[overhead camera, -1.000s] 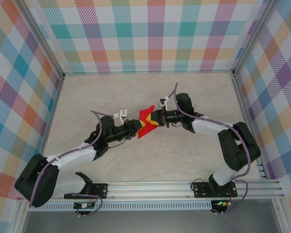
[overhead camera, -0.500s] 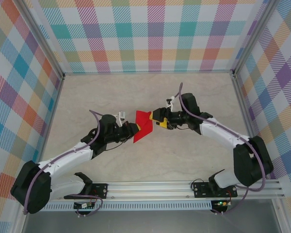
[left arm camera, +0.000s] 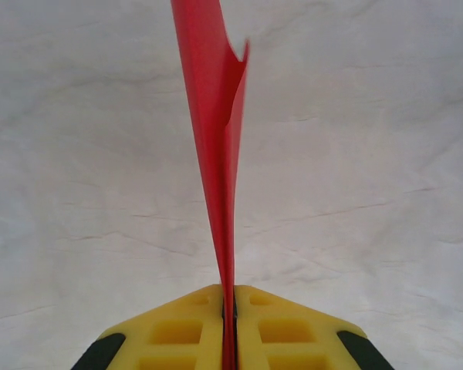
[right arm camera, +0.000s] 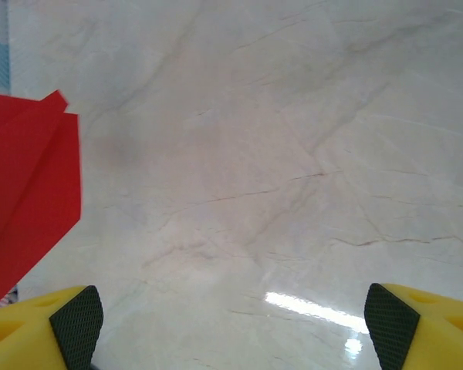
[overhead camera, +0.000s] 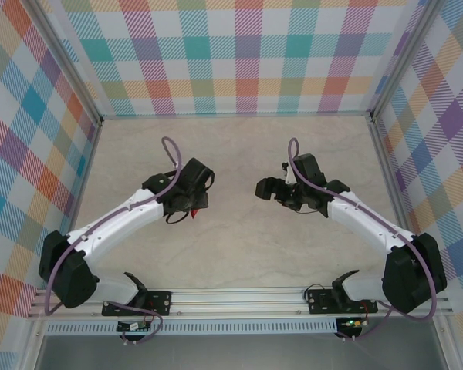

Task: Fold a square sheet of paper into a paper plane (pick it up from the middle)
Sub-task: Turn over the paper at the center of the table.

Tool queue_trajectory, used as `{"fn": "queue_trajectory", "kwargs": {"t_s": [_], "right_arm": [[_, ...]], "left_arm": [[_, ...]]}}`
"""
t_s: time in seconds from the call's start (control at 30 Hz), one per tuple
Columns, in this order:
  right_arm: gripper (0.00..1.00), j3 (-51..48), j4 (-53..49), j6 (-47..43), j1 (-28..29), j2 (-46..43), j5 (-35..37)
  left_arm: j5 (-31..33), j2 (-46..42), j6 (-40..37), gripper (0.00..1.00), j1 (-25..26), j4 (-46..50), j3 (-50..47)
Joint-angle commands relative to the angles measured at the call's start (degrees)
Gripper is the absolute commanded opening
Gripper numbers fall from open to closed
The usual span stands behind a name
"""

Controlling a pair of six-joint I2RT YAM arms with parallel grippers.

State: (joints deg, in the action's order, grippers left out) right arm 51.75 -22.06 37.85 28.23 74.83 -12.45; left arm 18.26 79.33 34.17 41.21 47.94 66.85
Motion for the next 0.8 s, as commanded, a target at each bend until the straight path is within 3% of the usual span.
{"fn": "queue_trajectory", "kwargs": {"t_s": [0.0, 0.13, 0.37, 0.6, 0.77], "right_arm": [[0.91, -0.52, -3.84, 0.28, 0.13, -1.23, 6.52], [0.91, -1.28, -4.79, 1.41, 0.16, -1.83, 9.29], [0.91, -2.60, -7.45, 4.33, 0.18, -2.96, 15.47], [0.91, -4.33, -10.25, 6.44, 0.07, -5.07, 20.91], [0.91, -4.73, -11.14, 6.21, 0.07, -5.57, 21.36]], "left_arm": [[14.41, 4.23, -2.51, 0.10, 2.34, 11.87, 3.92], [19.85, 10.56, -1.79, 0.10, 4.70, 14.63, 7.40], [22.65, 22.09, 0.03, 0.12, 8.33, 15.21, 10.23], [11.50, 27.92, -0.73, 0.16, 10.20, 5.39, 9.60], [2.65, 26.81, -1.19, 0.35, 10.22, -0.48, 8.70]]}}
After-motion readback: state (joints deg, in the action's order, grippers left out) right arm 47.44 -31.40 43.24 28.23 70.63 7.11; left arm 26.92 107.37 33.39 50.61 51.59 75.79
